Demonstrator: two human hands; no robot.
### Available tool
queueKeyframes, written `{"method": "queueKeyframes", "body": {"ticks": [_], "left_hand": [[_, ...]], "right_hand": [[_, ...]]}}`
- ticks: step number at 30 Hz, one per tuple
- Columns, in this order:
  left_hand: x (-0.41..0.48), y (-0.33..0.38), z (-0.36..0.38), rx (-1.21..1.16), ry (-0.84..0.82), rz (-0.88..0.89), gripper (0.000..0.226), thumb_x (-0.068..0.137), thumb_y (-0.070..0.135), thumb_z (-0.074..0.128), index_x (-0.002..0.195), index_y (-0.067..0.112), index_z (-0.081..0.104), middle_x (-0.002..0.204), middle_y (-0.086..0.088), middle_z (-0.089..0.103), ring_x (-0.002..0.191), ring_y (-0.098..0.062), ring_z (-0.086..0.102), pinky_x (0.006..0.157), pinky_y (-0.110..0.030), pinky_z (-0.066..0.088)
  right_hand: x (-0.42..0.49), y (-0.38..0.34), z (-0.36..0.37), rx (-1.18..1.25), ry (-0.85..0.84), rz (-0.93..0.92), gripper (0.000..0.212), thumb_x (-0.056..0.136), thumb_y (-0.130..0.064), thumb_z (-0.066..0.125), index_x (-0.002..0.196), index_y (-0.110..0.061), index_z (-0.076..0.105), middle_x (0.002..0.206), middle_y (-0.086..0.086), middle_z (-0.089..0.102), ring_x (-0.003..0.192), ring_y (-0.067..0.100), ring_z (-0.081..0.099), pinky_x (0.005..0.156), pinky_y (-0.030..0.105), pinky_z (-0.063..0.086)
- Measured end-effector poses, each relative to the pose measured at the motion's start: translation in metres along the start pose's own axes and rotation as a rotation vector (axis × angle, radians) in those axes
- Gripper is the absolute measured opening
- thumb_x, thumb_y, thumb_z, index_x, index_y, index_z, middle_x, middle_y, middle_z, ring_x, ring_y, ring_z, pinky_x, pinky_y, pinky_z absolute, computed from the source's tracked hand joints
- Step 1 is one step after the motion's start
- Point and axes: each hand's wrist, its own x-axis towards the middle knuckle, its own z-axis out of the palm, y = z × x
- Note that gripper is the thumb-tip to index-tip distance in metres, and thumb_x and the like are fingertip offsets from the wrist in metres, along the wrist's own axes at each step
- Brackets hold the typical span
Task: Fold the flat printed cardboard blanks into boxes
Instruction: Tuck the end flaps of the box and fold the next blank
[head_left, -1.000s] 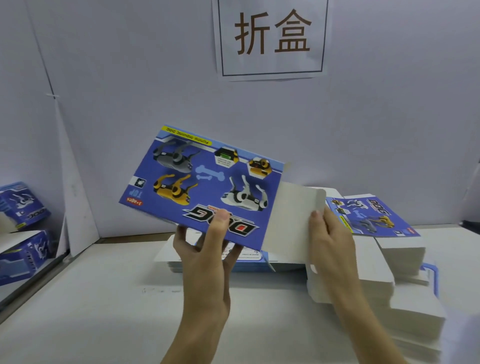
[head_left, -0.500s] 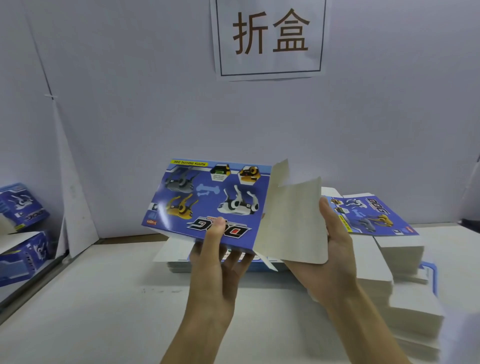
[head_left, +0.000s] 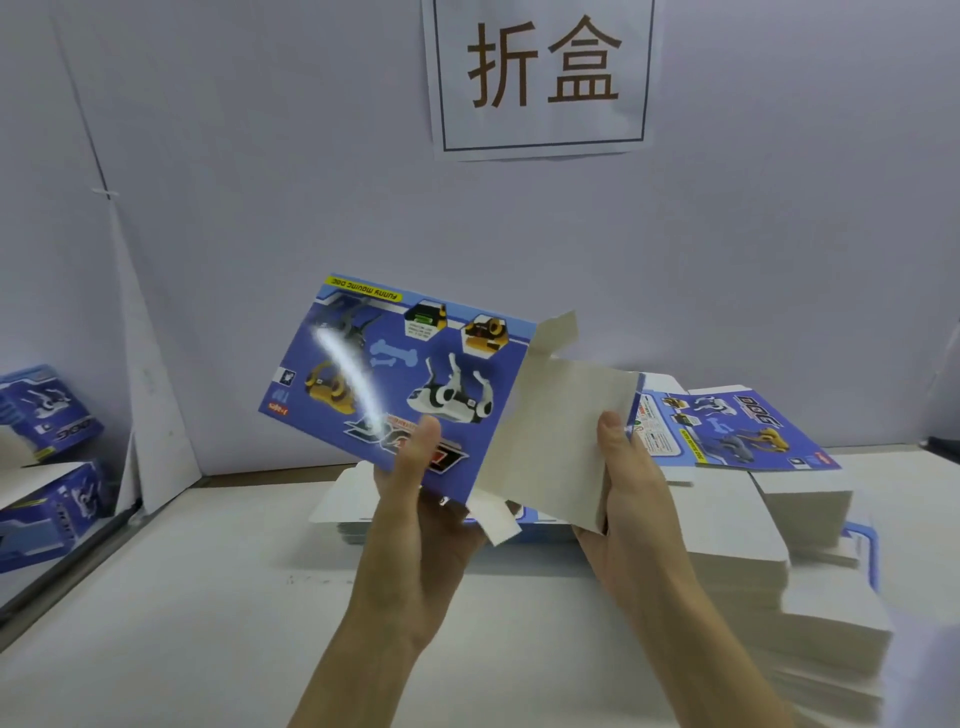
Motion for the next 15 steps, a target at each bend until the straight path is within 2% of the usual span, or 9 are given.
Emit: {"method": "queueKeyframes", "body": {"ticks": [2,4,6,8,10,12,13,15], "left_hand": [[-0.001,-0.005,0.001,0.051,-0.042,-0.016,0.088,0.060,0.031,0.078,0.140,0.021,0.043,0.125,-0.016,0.064,0.108,-0.034,0.064,0.082,-0.057,0.055],[0.000,-0.007,0.001,0.079,-0.069,-0.044,0.088,0.060,0.025,0.080,0.140,0.021,0.044,0.124,-0.015,0.065,0.109,-0.036,0.064,0.081,-0.054,0.056],[0.000,-0.003,0.000,0.165,-0.051,-0.056,0.081,0.066,0.020,0.087,0.137,0.023,0.047,0.114,-0.011,0.070,0.098,-0.032,0.068,0.076,-0.051,0.058],[-0.001,0.009,-0.002,0.378,0.005,-0.028,0.087,0.058,0.030,0.082,0.136,0.030,0.043,0.102,-0.005,0.074,0.087,-0.025,0.072,0.070,-0.046,0.060],[-0.003,0.027,-0.010,0.615,0.066,0.001,0.103,0.048,0.041,0.080,0.140,0.038,0.034,0.097,0.000,0.075,0.085,-0.021,0.073,0.070,-0.041,0.060],[-0.006,0.049,-0.021,0.713,0.152,-0.005,0.114,0.043,0.047,0.080,0.143,0.042,0.027,0.091,0.005,0.076,0.079,-0.016,0.074,0.065,-0.035,0.059],[-0.007,0.061,-0.028,0.726,0.210,-0.010,0.112,0.041,0.050,0.080,0.141,0.040,0.031,0.087,0.006,0.076,0.074,-0.014,0.073,0.059,-0.032,0.058],[-0.004,0.083,-0.048,0.715,0.343,-0.004,0.089,0.044,0.055,0.080,0.125,0.033,0.051,0.077,0.008,0.074,0.060,-0.012,0.070,0.054,-0.028,0.055]], "right_hand": [[0.000,0.002,0.001,-0.033,0.023,-0.018,0.014,0.097,-0.037,0.050,0.101,-0.030,0.062,0.083,-0.008,0.075,0.072,0.007,0.072,0.056,0.027,0.058],[0.001,0.001,-0.001,0.000,0.050,-0.056,0.014,0.096,-0.036,0.051,0.099,-0.030,0.063,0.085,-0.008,0.076,0.075,0.008,0.072,0.055,0.027,0.058],[0.003,-0.002,-0.005,0.019,0.075,-0.066,0.019,0.096,-0.038,0.051,0.096,-0.031,0.069,0.091,-0.007,0.076,0.079,0.008,0.073,0.057,0.029,0.058],[0.007,-0.005,-0.012,-0.049,0.085,-0.003,0.033,0.097,-0.046,0.046,0.089,-0.032,0.075,0.089,-0.005,0.076,0.076,0.012,0.072,0.062,0.032,0.057],[0.012,-0.008,-0.019,-0.146,0.097,0.088,0.039,0.099,-0.049,0.040,0.101,-0.025,0.071,0.086,0.004,0.073,0.073,0.021,0.069,0.062,0.033,0.052],[0.014,-0.008,-0.024,-0.196,0.095,0.147,0.036,0.101,-0.043,0.039,0.116,-0.014,0.056,0.094,0.012,0.069,0.077,0.027,0.067,0.061,0.036,0.051],[0.015,-0.008,-0.026,-0.210,0.088,0.159,0.034,0.102,-0.039,0.041,0.119,-0.012,0.051,0.098,0.014,0.067,0.080,0.029,0.067,0.063,0.037,0.052],[0.017,-0.005,-0.030,-0.251,0.074,0.165,0.031,0.102,-0.034,0.043,0.123,-0.013,0.048,0.103,0.015,0.066,0.084,0.031,0.069,0.066,0.038,0.053]]}}
